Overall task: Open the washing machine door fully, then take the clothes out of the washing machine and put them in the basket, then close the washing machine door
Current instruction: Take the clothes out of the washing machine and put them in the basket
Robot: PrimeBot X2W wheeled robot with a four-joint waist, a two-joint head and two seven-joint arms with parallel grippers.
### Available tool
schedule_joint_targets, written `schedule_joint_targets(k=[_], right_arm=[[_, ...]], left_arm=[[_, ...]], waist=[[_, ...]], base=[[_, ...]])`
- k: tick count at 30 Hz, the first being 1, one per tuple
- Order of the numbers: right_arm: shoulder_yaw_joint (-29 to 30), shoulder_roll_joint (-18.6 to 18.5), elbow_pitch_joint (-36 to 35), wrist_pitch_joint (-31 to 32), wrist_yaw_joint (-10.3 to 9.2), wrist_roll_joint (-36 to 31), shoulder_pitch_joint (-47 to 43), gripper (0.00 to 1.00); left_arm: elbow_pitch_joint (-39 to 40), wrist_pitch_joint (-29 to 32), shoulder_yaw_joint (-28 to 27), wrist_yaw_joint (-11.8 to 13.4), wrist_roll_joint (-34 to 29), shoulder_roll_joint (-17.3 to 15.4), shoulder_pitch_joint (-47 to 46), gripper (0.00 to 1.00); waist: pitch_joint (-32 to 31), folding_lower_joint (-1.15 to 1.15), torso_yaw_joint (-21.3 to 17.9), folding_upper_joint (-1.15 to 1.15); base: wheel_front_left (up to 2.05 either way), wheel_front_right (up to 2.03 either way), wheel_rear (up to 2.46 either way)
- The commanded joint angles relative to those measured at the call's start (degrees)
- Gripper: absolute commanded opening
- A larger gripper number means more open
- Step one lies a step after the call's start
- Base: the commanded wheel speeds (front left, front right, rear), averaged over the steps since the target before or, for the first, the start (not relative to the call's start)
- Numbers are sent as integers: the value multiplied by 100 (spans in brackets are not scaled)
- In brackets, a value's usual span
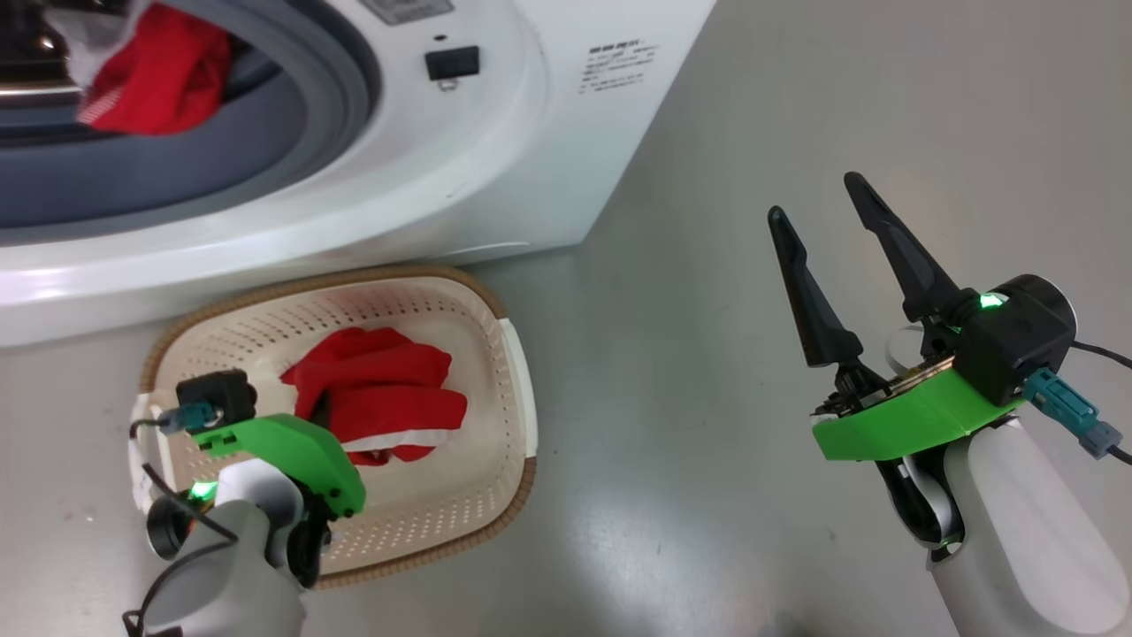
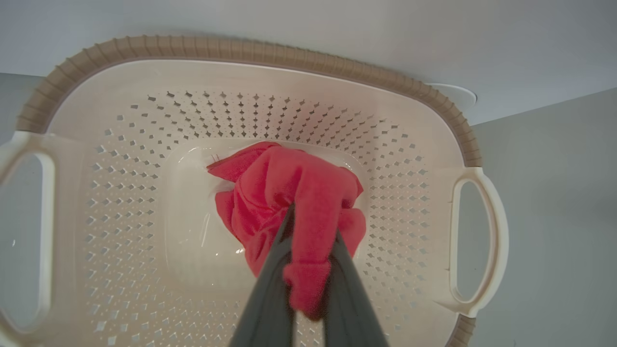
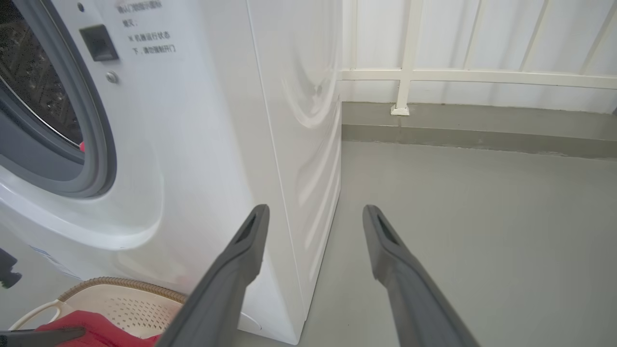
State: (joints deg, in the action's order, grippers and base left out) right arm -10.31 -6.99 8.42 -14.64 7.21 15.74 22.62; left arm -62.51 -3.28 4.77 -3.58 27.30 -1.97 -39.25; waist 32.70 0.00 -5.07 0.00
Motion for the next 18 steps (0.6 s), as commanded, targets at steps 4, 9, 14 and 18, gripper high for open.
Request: schedule_joint_targets(k=[4, 9, 14, 18], right_arm=[[-145, 51, -160, -36, 28, 0, 22, 100], [-174, 63, -161, -36, 28, 6, 74, 100], [-177, 61, -140, -36, 28, 14, 108, 100], [-151, 57, -98, -36, 28, 11, 97, 100]], left_arm=[[-419, -15, -59, 16, 7, -242, -204, 0], [-814, 24, 100, 77, -127, -331, -394, 0], [-973, 49, 132, 121, -113, -339, -499, 12], [-1024, -80, 153, 85, -81, -301, -506, 100]], waist=[[215, 0, -157, 0], [305, 0, -227, 0], [311, 0, -255, 0], [198, 0, -230, 0]], base=[[0, 0, 0], [0, 0, 0], [0, 0, 0], [0, 0, 0]])
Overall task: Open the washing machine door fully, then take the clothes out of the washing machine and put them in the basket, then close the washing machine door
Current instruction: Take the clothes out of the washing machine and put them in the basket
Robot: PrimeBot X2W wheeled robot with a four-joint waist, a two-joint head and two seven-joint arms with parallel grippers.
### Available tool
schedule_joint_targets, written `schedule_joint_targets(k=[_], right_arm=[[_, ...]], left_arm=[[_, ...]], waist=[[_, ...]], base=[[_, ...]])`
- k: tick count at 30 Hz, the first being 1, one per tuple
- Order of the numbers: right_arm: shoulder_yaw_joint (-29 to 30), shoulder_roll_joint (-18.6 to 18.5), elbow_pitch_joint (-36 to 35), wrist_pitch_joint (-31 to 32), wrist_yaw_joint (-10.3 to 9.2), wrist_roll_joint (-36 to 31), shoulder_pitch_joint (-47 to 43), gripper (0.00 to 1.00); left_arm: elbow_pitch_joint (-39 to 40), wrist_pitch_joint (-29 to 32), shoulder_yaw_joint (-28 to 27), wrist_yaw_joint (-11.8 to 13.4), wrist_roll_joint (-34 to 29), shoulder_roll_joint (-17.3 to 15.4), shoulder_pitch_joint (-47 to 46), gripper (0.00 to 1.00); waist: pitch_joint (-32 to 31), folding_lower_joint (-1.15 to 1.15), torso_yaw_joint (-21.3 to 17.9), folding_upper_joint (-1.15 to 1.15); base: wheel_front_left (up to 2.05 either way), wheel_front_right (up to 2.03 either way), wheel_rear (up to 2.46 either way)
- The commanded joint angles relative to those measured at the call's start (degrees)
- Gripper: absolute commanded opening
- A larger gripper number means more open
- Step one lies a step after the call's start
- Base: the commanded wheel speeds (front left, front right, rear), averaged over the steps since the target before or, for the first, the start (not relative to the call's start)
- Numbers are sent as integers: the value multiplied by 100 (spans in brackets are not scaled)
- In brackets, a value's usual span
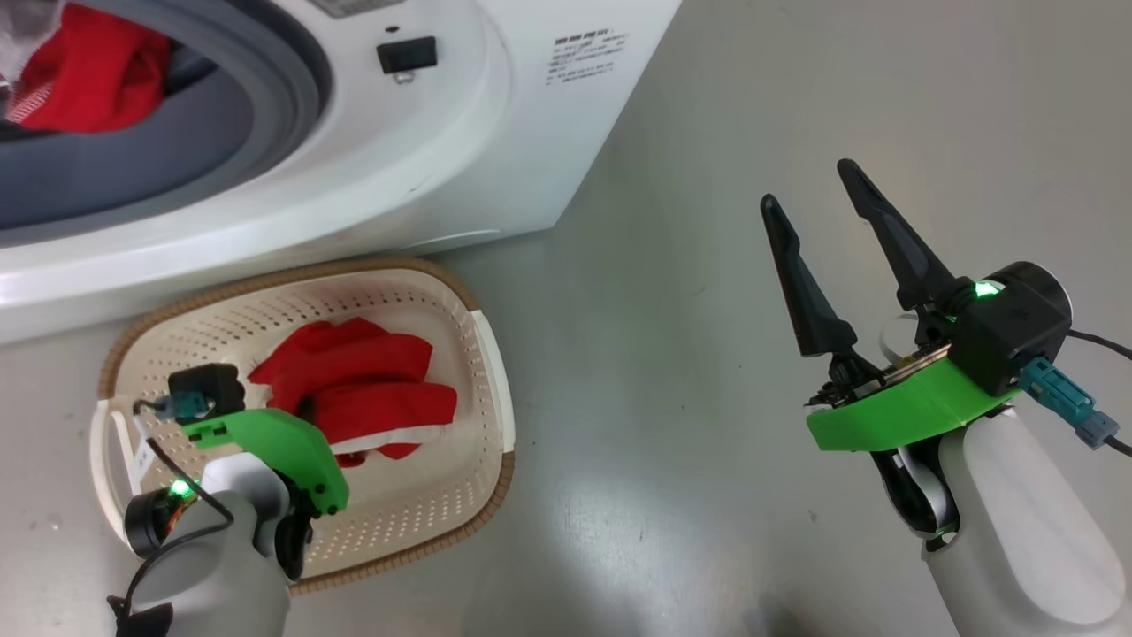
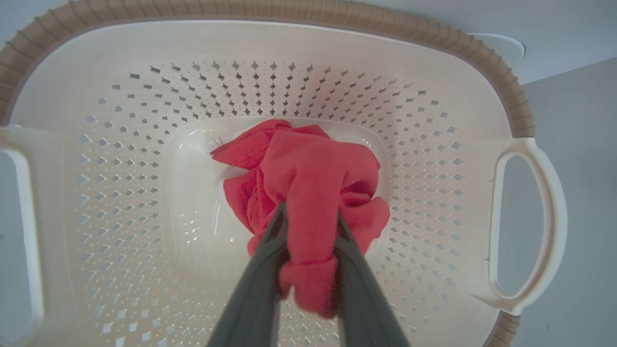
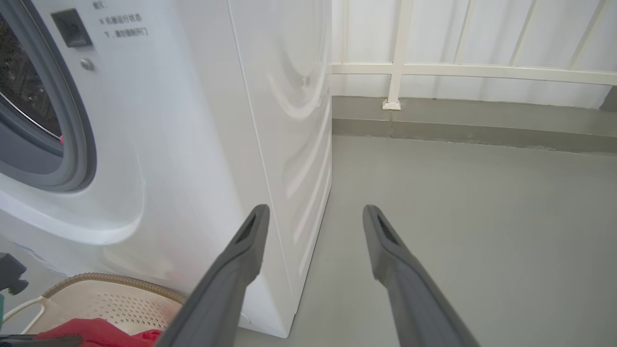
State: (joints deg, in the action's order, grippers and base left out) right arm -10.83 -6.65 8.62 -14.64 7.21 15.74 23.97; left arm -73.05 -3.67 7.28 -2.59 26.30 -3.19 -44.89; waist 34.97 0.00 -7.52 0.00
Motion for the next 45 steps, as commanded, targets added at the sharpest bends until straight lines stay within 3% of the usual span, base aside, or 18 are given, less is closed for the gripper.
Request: schedule_joint_targets(k=[1, 18, 32, 45], right_arm=[[-92, 21, -114, -36, 28, 4, -43, 100], [201, 47, 193, -36, 28, -65, -446, 100], [427, 124, 319, -36, 28, -80, -912, 100], [517, 76, 153, -36, 28, -222, -1310, 100]], left_arm=[[23, -88, -100, -31, 36, -167, 69, 100], [404, -1118, -133, -430, 259, -108, 764, 100], [2847, -1131, -732, -432, -238, -136, 2078, 100], [4558, -1132, -1239, -426, -696, -13, 3071, 100]], waist=[[-71, 0, 25, 0], [-1278, 0, 313, 0], [-2116, 0, 477, 0], [-2720, 0, 497, 0]], base=[[0, 0, 0], [0, 0, 0], [0, 0, 0], [0, 0, 0]])
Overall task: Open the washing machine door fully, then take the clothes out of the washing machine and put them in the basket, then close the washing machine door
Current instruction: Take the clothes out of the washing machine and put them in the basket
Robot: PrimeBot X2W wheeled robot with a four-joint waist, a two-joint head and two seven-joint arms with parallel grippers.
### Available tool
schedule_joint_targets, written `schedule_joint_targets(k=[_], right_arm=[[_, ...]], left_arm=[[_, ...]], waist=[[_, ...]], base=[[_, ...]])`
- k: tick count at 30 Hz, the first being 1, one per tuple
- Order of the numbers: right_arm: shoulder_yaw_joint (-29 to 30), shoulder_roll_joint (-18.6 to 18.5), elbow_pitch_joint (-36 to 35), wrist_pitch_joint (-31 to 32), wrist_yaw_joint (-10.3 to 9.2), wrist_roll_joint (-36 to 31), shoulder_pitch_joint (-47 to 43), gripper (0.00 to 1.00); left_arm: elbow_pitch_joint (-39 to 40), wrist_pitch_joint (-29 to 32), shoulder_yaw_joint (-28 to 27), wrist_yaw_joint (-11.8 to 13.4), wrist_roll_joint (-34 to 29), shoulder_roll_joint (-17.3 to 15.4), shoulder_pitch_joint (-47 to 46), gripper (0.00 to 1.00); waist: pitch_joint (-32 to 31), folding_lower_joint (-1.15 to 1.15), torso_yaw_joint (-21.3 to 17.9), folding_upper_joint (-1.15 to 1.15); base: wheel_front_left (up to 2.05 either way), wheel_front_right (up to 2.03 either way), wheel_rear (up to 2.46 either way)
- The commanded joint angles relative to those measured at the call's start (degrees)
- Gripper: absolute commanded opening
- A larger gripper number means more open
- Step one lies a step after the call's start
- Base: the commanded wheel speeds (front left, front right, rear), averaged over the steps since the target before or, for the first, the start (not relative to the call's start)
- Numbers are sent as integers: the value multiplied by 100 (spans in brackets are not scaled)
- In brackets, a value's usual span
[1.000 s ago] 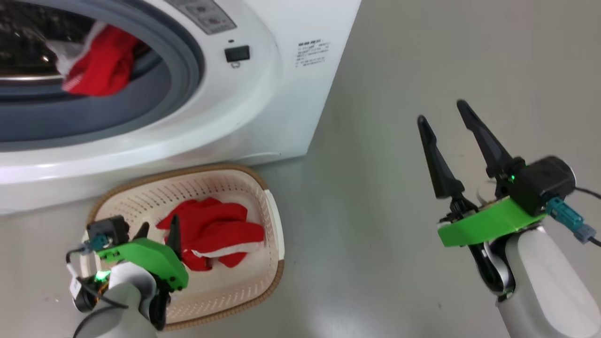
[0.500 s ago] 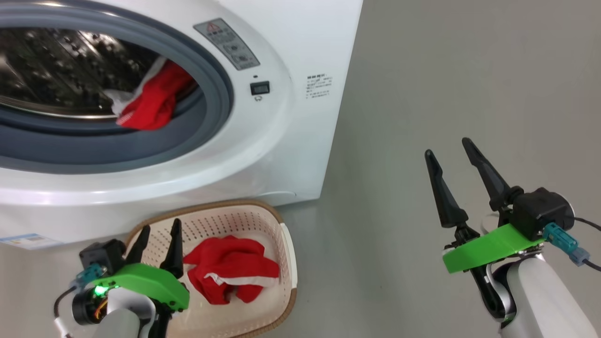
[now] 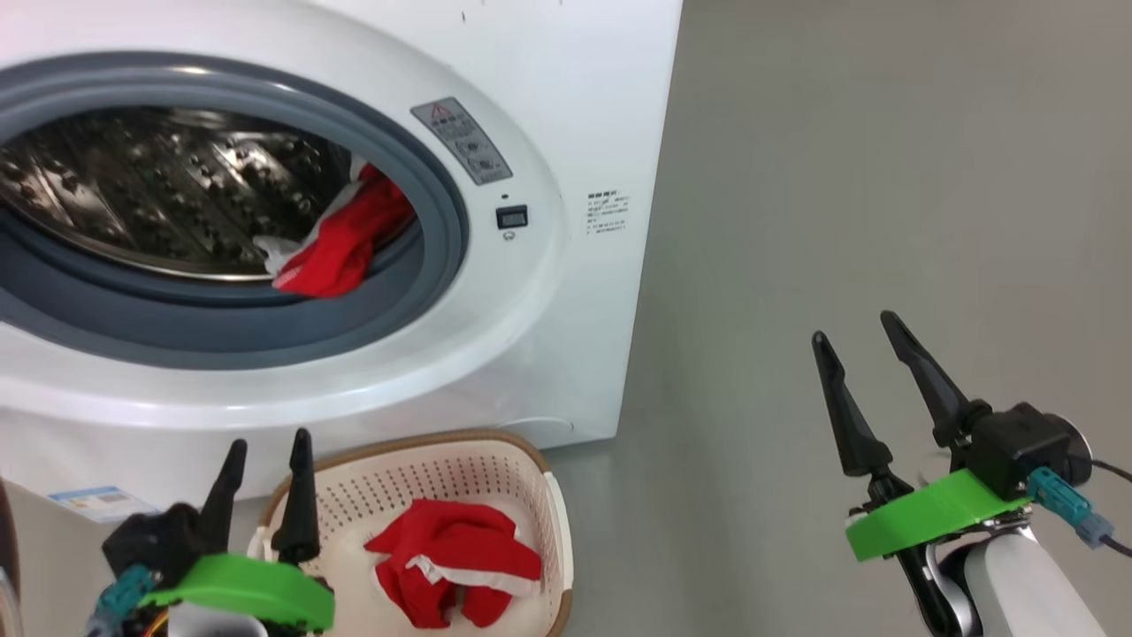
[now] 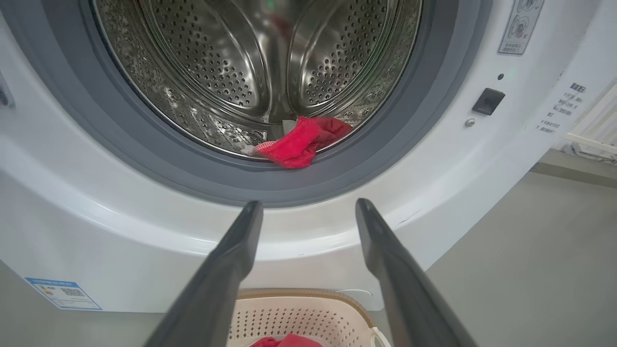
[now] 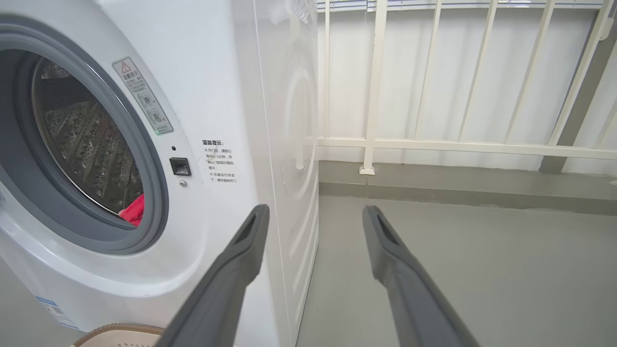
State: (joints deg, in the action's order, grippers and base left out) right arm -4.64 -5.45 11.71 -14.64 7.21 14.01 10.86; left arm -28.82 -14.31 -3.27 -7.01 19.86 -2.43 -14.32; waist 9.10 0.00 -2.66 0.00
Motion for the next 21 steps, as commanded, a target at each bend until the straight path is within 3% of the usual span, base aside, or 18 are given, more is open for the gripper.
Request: schedule_joint_targets(k=[1, 10, 21], right_arm=[[-78, -39, -161, -36, 28, -52, -41, 100], [81, 7, -328, -36, 28, -84, -415, 100], [304, 66, -650, -36, 28, -117, -901, 100]], left_arm=[[244, -68, -212, 15, -86, -84, 98, 100], [1187, -69, -405, -22, -311, -59, 857, 100], [1569, -69, -365, -41, -218, -47, 1540, 100]], waist=[[-186, 0, 8, 0], [-611, 0, -49, 0], [-886, 0, -82, 0]], base=[[0, 0, 0], [0, 0, 0], [0, 0, 0]])
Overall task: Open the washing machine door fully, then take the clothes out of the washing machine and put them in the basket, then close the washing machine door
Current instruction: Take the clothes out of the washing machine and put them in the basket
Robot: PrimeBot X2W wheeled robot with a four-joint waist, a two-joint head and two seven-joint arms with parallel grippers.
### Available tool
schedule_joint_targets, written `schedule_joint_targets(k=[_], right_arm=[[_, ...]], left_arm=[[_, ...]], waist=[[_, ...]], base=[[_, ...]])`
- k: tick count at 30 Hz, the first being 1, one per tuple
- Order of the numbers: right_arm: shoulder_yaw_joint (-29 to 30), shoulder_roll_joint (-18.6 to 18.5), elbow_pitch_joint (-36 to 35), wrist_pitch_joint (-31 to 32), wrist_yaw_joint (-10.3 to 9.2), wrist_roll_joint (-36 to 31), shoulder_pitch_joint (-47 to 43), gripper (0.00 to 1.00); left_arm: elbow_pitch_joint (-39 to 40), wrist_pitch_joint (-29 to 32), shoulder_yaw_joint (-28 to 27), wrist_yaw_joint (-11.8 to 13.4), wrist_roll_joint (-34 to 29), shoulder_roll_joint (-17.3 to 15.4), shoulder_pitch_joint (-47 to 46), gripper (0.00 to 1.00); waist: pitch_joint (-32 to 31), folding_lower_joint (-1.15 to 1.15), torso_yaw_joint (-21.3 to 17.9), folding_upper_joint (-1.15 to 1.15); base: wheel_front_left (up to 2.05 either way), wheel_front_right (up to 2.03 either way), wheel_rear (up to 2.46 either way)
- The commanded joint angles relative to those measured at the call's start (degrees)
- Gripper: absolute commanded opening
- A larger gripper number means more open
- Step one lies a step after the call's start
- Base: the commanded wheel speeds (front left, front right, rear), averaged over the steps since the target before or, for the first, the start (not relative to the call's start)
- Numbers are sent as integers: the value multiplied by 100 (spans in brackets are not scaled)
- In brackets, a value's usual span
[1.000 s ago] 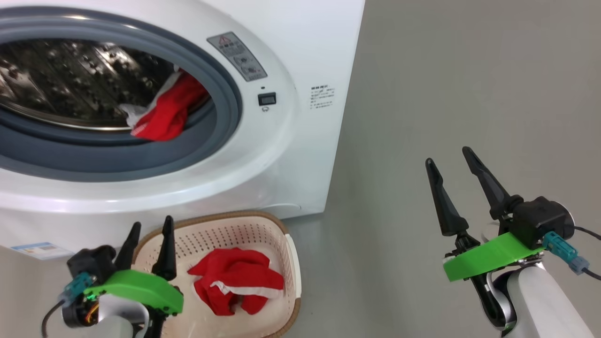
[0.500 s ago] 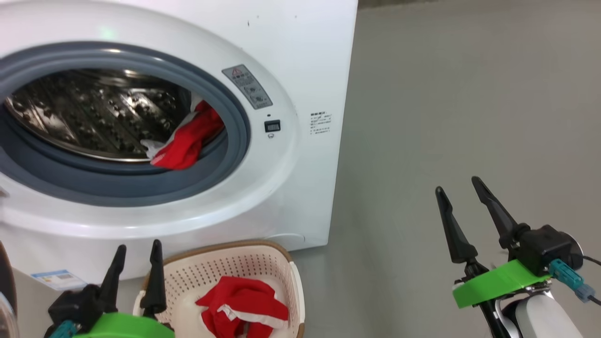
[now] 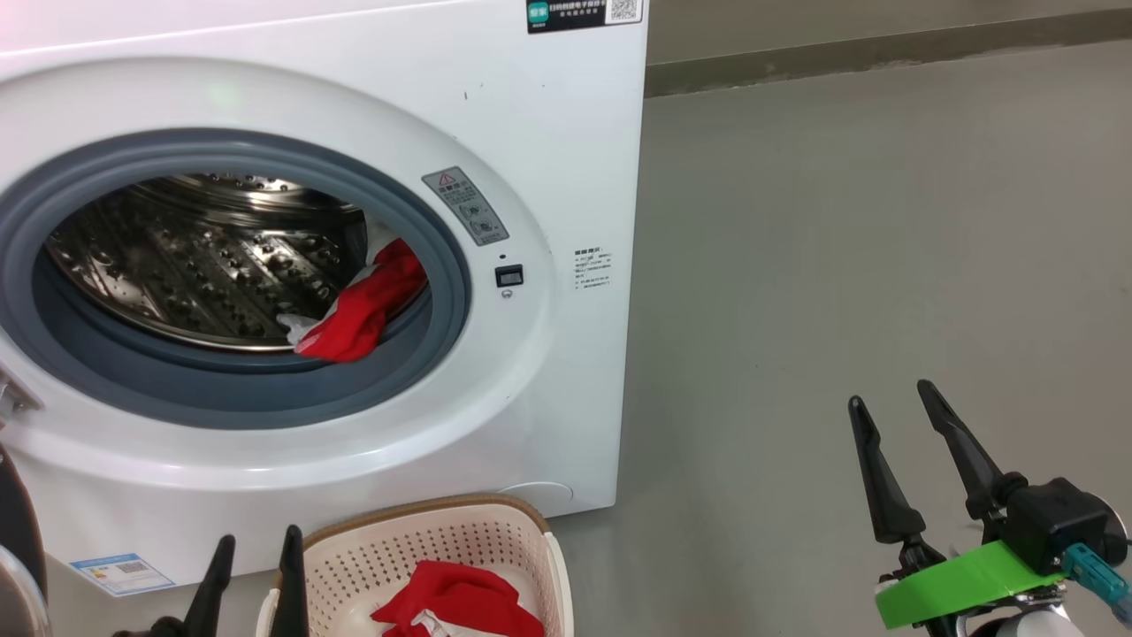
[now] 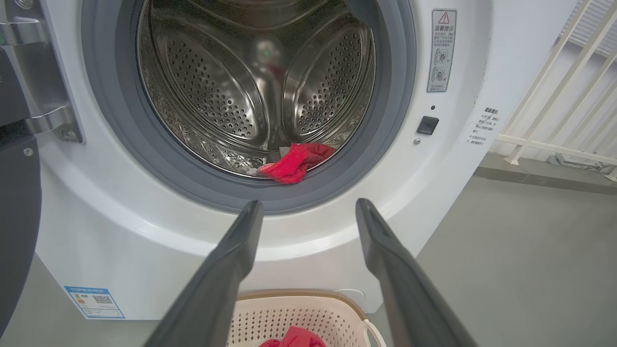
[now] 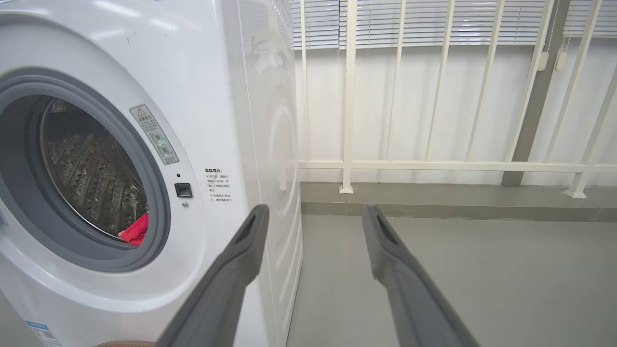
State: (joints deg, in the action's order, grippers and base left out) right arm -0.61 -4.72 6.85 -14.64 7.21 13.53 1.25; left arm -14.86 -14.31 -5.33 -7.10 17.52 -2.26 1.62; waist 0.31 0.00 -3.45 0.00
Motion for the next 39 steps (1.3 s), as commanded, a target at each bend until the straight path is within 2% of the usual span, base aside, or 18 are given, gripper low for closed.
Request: schedule_joint_targets(k=[1, 23, 39], right_arm=[[-82, -5, -187, -36, 28, -73, 25, 100], [-83, -11, -282, -36, 28, -110, -90, 100], [-173, -13, -293, -36, 28, -94, 49, 100]], left_arm=[[184, -69, -142, -33, 24, -64, -30, 100], [274, -69, -78, -8, 104, -62, 68, 100], [201, -69, 3, 134, 52, -62, -226, 100]], waist=[[-11, 0, 0, 0], [-23, 0, 34, 0], [234, 0, 20, 0]], base=[[0, 0, 0], [0, 0, 0], [0, 0, 0]])
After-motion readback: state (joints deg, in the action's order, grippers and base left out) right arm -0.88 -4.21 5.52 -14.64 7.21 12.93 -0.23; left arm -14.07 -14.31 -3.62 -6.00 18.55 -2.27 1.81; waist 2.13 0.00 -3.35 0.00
